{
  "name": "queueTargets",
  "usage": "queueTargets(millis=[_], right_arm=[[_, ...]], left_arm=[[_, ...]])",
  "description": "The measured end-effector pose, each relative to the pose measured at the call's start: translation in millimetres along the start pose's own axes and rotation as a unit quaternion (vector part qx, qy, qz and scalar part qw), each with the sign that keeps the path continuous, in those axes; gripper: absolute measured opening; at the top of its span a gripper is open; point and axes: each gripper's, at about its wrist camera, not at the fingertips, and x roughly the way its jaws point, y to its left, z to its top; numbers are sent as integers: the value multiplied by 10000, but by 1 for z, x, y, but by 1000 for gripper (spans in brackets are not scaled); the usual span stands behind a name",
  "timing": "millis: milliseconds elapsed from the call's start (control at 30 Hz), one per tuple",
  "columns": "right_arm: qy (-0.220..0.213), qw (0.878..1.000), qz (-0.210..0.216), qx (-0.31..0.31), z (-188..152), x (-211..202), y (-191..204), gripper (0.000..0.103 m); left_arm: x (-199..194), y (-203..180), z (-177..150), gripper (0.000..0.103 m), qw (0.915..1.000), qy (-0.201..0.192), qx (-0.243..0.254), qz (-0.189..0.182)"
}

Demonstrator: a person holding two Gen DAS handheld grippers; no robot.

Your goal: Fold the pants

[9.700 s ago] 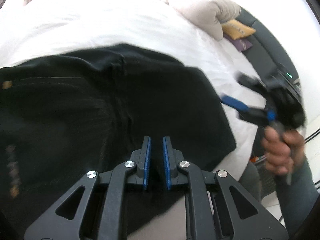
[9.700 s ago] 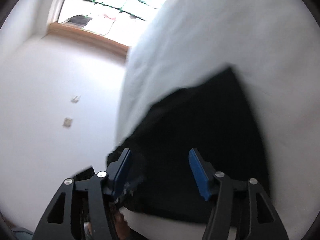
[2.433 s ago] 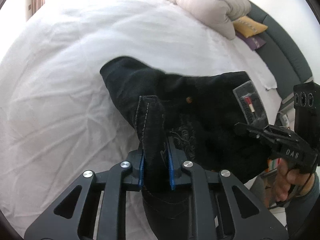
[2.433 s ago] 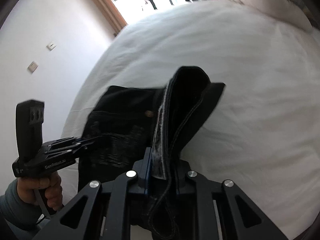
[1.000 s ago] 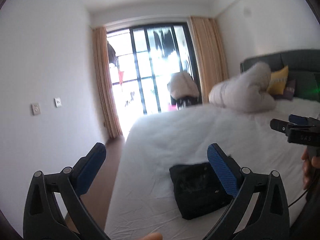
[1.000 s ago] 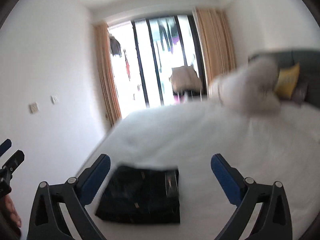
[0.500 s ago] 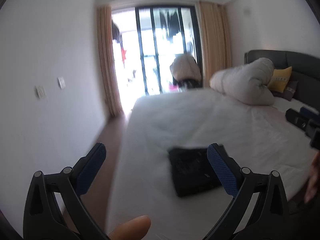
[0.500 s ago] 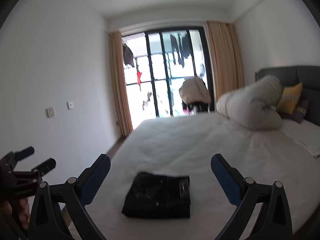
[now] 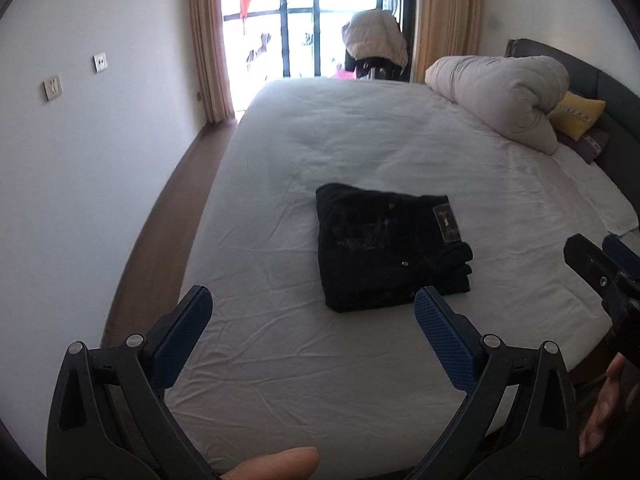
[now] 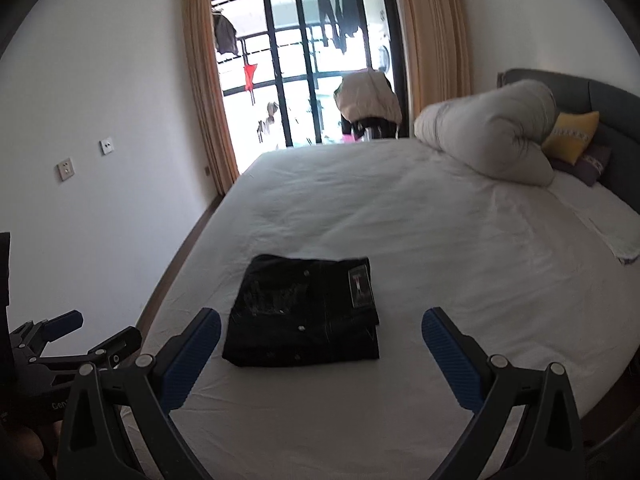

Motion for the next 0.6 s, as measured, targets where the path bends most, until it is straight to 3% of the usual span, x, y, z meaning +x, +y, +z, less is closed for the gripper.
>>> queueTargets(millis=[300,600], right_arm=[[354,9992,-172,18,-9,12,-8,103],[505,9985,-200,-41,-9,16,-6,103]], left_arm=[[45,-4,0,103,9995,294,-2,-83],[53,-4,1,103,9991,405,26,-100]])
